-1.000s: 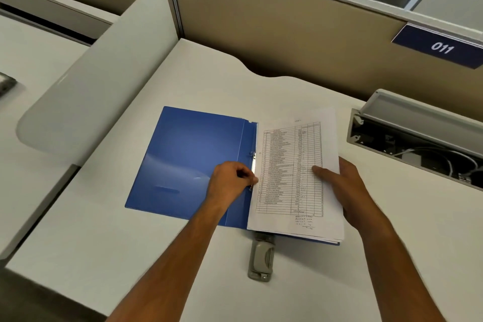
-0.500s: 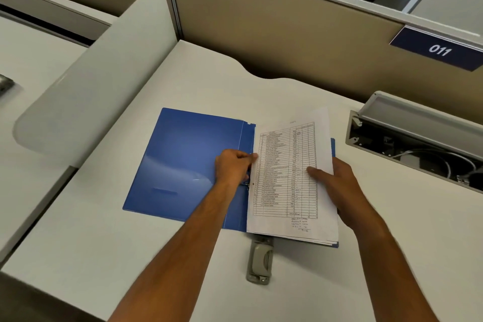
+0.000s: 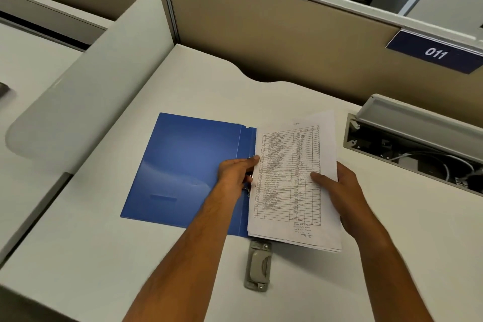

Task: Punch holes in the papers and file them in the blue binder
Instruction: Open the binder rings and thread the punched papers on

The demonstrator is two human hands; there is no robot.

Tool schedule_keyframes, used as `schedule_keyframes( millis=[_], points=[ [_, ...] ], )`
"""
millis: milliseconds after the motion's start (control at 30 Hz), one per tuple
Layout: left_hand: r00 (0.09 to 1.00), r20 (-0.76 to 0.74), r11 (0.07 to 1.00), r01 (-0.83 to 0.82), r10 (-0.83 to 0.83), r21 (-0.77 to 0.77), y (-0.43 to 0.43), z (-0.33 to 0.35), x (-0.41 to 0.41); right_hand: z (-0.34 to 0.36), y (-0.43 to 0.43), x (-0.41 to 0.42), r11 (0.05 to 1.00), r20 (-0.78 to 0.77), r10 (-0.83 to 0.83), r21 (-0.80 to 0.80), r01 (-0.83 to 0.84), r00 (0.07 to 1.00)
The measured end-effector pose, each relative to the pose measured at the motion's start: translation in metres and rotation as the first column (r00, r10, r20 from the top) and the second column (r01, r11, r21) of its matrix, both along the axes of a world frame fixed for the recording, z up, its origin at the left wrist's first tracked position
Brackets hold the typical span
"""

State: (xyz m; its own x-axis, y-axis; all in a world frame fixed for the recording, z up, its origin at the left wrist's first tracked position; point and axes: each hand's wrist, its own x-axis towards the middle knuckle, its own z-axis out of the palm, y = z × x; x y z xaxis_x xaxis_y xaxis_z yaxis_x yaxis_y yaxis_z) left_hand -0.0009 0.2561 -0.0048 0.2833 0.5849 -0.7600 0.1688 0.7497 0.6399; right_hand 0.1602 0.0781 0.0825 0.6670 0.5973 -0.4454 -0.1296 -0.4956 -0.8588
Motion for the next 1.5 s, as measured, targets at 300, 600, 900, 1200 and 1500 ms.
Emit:
schedule_keyframes(
  millis=[300, 600, 900, 1200, 1500],
  points=[
    [0.994, -0.005, 0.992, 0.113, -0.113, -0.052, 0.008, 0.001, 0.001, -0.005, -0.006, 0.002, 1.000, 0.016, -0.021, 0.001, 0.021, 1.000],
    [0.994, -0.015, 0.992, 0.105, -0.107, -0.076, 0.006, 0.002, 0.009, -0.010, -0.016, 0.003, 0.999, 0.010, -0.046, 0.012, 0.046, 0.999],
    [0.999, -0.012, 0.992, 0.048, -0.050, -0.116, 0.005, -0.001, 0.016, -0.014, -0.015, 0.006, 0.997, -0.002, -0.052, 0.052, 0.052, 0.999],
    [0.997, -0.018, 0.988, 0.073, -0.076, -0.134, 0.005, 0.000, 0.018, -0.019, -0.017, 0.022, 0.996, -0.048, -0.043, 0.074, 0.047, 0.998],
    [0.996, -0.010, 0.988, 0.084, -0.086, -0.130, 0.006, -0.002, 0.020, -0.039, -0.027, 0.025, 0.991, -0.076, -0.113, 0.057, 0.117, 0.991]
  ],
)
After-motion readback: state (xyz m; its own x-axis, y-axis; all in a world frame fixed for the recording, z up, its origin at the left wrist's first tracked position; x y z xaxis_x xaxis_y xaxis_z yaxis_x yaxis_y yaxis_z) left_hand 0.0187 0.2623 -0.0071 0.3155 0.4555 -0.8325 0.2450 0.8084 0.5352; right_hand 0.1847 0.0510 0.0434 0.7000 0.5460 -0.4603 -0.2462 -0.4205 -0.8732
